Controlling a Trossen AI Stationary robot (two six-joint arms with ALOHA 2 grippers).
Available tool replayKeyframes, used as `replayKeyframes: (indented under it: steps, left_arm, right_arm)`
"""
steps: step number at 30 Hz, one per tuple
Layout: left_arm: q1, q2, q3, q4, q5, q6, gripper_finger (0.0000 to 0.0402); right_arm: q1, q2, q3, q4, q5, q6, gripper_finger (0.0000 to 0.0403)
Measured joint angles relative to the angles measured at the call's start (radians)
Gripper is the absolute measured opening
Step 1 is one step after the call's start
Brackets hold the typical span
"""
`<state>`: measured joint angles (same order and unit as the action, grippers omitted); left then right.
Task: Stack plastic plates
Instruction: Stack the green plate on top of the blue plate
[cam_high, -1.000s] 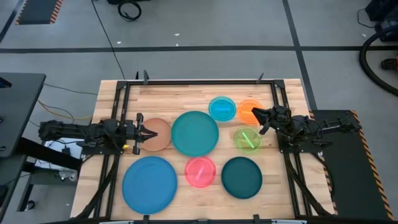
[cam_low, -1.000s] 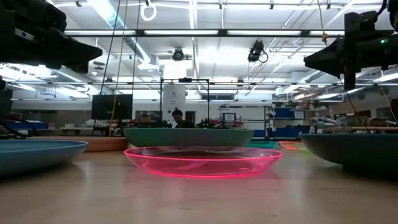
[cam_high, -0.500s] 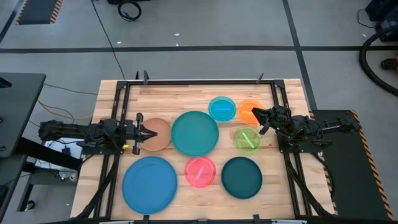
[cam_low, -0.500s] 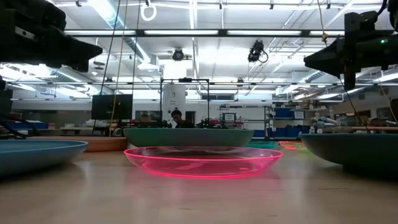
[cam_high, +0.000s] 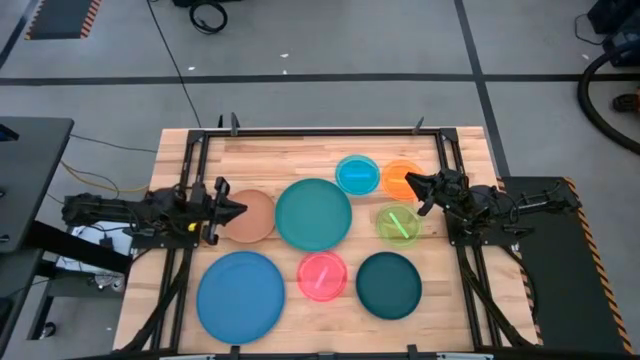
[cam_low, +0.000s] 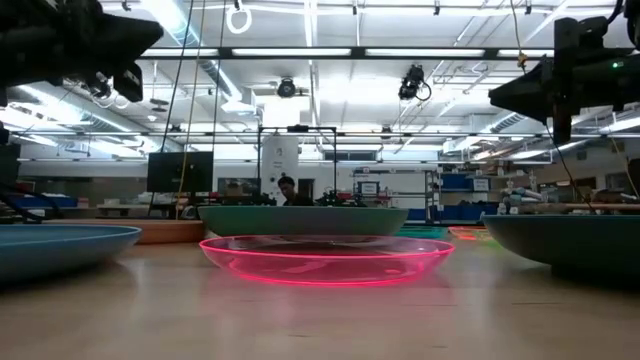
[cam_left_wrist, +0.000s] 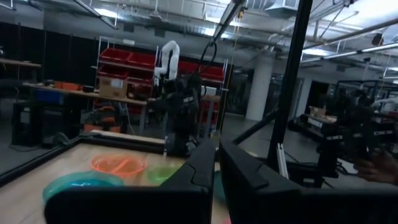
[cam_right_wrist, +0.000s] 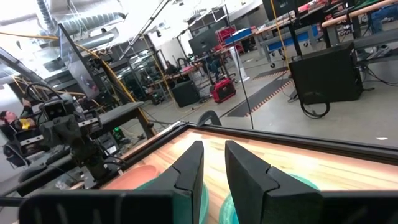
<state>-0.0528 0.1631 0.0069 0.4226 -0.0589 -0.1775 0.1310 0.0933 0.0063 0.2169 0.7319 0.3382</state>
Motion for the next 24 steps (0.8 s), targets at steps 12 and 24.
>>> replayKeyframes:
  steps: [12, 24]
  left_arm:
    - [-0.027, 0.001, 0.000, 0.120, 0.000, -0.181, 0.0030]
    - [-0.138, 0.232, 0.267, -0.174, -0.044, -0.196, 0.0030]
  right_arm:
    - [-0.001, 0.000, 0.000, 0.156, -0.085, 0.061, 0.0077]
    - [-0.001, 0.102, 0.000, 0.198, -0.289, 0.058, 0.0077]
